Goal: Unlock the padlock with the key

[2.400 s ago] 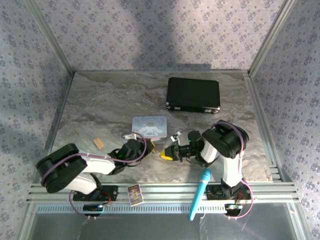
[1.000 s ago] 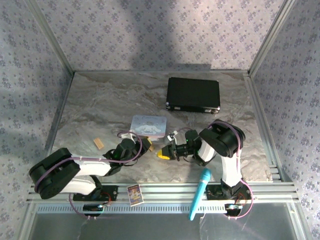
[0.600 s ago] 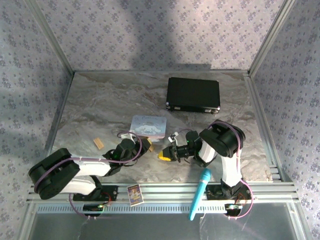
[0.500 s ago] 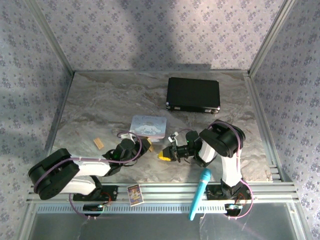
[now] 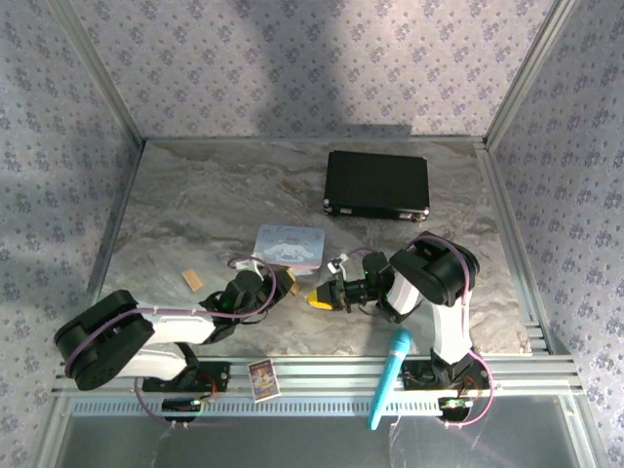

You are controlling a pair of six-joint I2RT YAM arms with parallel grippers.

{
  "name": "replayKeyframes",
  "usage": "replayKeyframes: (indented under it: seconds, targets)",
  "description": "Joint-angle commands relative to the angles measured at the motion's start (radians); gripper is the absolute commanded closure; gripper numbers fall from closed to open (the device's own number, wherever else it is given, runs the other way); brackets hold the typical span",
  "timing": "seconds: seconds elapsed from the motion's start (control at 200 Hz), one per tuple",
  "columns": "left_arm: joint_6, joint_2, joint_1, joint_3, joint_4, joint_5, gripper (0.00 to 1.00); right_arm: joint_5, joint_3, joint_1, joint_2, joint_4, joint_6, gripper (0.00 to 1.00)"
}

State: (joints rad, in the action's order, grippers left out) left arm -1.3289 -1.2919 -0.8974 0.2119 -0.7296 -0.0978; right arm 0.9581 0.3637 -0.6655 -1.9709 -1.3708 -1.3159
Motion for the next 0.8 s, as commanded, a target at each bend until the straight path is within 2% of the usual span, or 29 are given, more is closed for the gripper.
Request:
replayKeyframes:
  seconds: [0.0, 0.795]
  targets:
    - [0.017, 0.008, 0.002, 0.022, -0.061, -0.009, 1.00, 0.011, 0.000, -0.009, -0.006, -0.019, 0.033, 1.00]
    - [0.010, -0.035, -0.002, 0.032, -0.060, -0.010, 1.00, 0.002, -0.028, -0.006, 0.010, -0.022, 0.053, 1.00]
